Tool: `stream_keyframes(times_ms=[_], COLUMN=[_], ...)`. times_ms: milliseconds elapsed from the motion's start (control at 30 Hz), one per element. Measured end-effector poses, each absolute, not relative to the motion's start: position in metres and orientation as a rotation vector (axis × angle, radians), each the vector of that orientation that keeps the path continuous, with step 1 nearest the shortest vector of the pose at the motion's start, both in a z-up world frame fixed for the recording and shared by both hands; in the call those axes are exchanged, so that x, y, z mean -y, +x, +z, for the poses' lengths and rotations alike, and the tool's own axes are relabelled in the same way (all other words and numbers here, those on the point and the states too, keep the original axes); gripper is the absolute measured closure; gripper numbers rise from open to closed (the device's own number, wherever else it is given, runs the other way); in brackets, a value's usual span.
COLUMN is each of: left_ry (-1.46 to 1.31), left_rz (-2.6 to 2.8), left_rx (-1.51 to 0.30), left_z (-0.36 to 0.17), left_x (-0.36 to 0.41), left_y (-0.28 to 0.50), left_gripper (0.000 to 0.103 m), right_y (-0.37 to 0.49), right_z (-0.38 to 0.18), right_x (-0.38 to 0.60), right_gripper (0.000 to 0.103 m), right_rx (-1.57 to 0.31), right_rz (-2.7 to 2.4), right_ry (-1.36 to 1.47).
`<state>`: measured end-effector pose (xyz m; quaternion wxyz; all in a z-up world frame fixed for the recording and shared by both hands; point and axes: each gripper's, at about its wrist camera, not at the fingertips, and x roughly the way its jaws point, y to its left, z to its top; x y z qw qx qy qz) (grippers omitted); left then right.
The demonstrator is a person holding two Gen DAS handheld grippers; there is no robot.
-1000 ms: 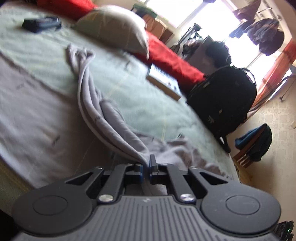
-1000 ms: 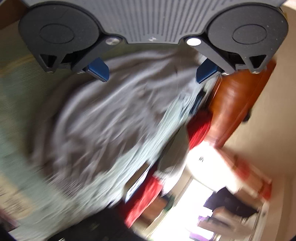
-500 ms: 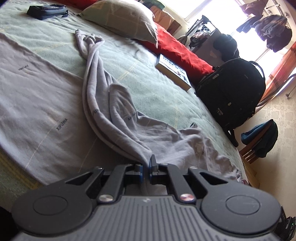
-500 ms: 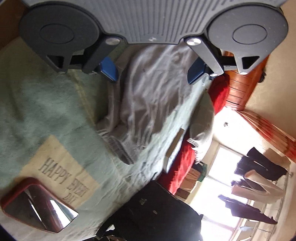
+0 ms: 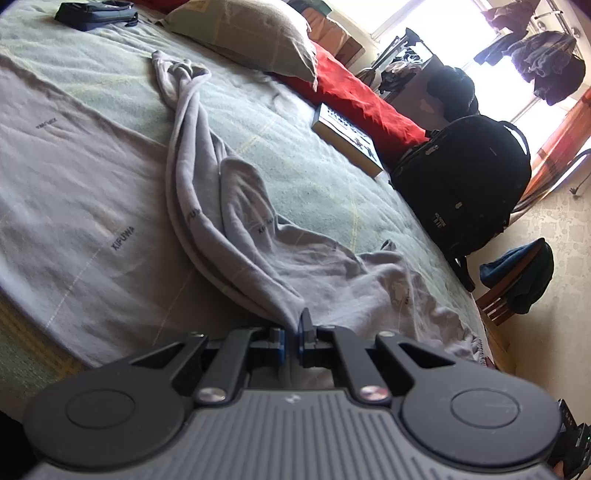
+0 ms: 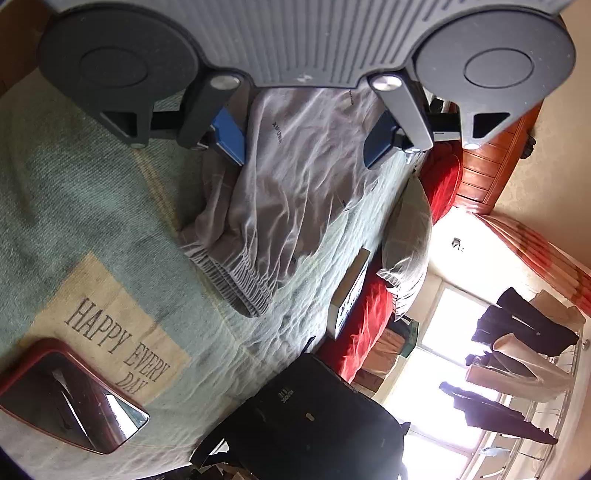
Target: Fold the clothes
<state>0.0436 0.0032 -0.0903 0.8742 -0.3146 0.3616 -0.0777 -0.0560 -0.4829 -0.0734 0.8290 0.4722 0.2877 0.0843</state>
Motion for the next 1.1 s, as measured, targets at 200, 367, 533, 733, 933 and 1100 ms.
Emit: stream_keyframes(times_ms=[200,367,533,733,933,1100], left_ry=[-0.671,-0.673,-0.682,-0.687,-0.721,-0.780], left_rz=[-0.164,-0.168,-0.172,-0.175,-0.181,-0.189], left_rx=[-0.755,-0.756,-0.757,-0.757,-0.757,-0.757], left_z=[-0.092,-0.093,-0.094,-0.096,-0.102,-0.112], left_x=[-0.007,-0.007,-0.009,-0.009,-0.014,-0.020], left_y=[0.043,0.044,0.044,0.044,0.045,0.047], left_gripper=[0.099,0.099,0.099,0.099,0.099,0.099], right_y=[-0.045,-0.038,-0.041,-0.048,-0.042,-0.049], right_z=[-0.079,-0.073,-0.072,-0.056,-0.074,-0.105], right_x=[0.476,0.466,0.461,0.457,0.468,0.482], right_gripper=[0.027,0.027,0.033,0.032,0.034,0.074], right_rx=[-0.612,-0.630,-0.715,-0.675,-0.639,-0.583], right_rz=[0.213,0.205,0.040,-0.009,0.045,0.067], right_ry=[1.051,1.008,0.904,0.851,0.974,1.063])
